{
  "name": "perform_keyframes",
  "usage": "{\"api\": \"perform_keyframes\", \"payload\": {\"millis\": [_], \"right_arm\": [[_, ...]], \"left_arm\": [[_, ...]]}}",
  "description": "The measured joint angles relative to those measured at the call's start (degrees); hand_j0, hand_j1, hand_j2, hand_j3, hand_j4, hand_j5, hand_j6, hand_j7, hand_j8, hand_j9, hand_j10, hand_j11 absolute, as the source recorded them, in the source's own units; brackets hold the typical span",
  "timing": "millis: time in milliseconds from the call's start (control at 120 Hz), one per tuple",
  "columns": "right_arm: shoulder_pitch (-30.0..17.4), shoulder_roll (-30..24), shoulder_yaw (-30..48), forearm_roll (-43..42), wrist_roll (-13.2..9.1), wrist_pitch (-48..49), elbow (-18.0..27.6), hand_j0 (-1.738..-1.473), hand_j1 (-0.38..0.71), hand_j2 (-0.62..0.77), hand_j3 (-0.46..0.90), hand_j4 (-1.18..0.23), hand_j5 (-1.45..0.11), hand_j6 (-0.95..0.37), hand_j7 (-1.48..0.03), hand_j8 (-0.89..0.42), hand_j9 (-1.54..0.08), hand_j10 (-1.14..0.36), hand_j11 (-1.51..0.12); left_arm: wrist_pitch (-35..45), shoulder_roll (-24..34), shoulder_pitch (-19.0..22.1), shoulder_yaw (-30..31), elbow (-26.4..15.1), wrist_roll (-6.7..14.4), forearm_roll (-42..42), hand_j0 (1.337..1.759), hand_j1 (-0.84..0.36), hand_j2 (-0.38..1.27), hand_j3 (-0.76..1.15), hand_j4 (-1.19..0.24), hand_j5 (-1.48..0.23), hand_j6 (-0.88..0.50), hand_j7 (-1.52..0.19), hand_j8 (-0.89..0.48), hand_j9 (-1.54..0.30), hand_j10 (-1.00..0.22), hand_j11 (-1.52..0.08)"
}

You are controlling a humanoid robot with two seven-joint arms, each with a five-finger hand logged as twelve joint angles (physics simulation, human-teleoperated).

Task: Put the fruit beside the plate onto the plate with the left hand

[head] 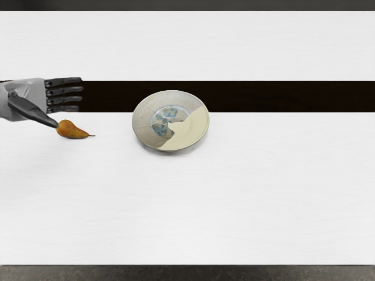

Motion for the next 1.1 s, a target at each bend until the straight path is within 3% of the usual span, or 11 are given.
{"api": "perform_keyframes", "payload": {"millis": [292,392,658,717,792,892,1100], "right_arm": [[0.0,0.0,0.0,-0.1,0.1,0.1,0.1,-1.658,-0.31,-0.01,0.00,-0.03,-0.04,-0.03,-0.04,-0.03,-0.04,-0.03,-0.04],[0.0,0.0,0.0,0.0,0.1,0.1,0.1,-1.658,-0.31,-0.01,0.00,-0.03,-0.04,-0.03,-0.04,-0.03,-0.04,-0.03,-0.04],[-0.2,0.0,-0.1,0.0,0.1,0.1,0.0,-1.658,-0.31,-0.01,0.00,-0.03,-0.04,-0.03,-0.04,-0.03,-0.04,-0.03,-0.04],[-0.3,0.0,-0.1,0.0,0.1,0.1,0.0,-1.658,-0.31,-0.01,0.00,-0.03,-0.04,-0.03,-0.04,-0.03,-0.04,-0.03,-0.04],[-0.3,0.0,-0.1,0.0,0.1,0.1,0.1,-1.658,-0.31,-0.01,0.00,-0.03,-0.04,-0.03,-0.04,-0.03,-0.04,-0.03,-0.04],[-0.3,0.0,0.0,0.1,0.0,0.1,0.1,-1.658,-0.31,-0.01,0.00,-0.03,-0.04,-0.03,-0.04,-0.03,-0.04,-0.03,-0.04],[-0.3,0.0,0.0,0.1,-0.1,0.1,0.1,-1.658,-0.31,-0.01,0.00,-0.03,-0.04,-0.03,-0.04,-0.03,-0.04,-0.03,-0.04]], "left_arm": [[0.0,0.5,-1.5,0.0,-0.6,0.0,0.1,1.658,0.35,0.00,0.00,0.00,0.00,0.00,0.00,0.00,0.00,0.00,0.00],[0.0,-0.1,-4.1,-0.1,-0.6,0.1,1.3,1.658,0.35,0.00,0.00,0.00,0.00,0.00,0.00,0.00,0.00,0.00,0.00],[0.0,-5.2,-11.6,-0.2,-1.3,1.4,18.3,1.658,0.35,0.00,0.00,0.00,0.00,0.00,0.00,0.00,0.00,0.00,0.00],[0.0,-5.3,-13.0,-0.2,-1.3,3.5,21.4,1.658,0.35,0.00,0.00,0.00,0.00,0.00,0.00,0.00,0.00,0.00,0.00],[0.0,-6.4,-13.2,-0.1,-1.5,9.1,25.2,1.658,0.35,0.00,0.00,0.00,0.00,0.00,0.00,0.00,0.00,0.00,0.00],[0.0,-6.2,-13.1,-0.1,-4.5,14.7,32.4,1.658,0.35,0.00,0.00,0.00,0.00,0.00,0.00,0.00,0.00,0.00,0.00],[2.4,-7.4,-16.8,-0.1,-9.1,23.4,44.0,1.658,0.35,0.00,0.00,0.00,0.00,0.00,0.00,0.00,0.00,0.00,0.00]]}}
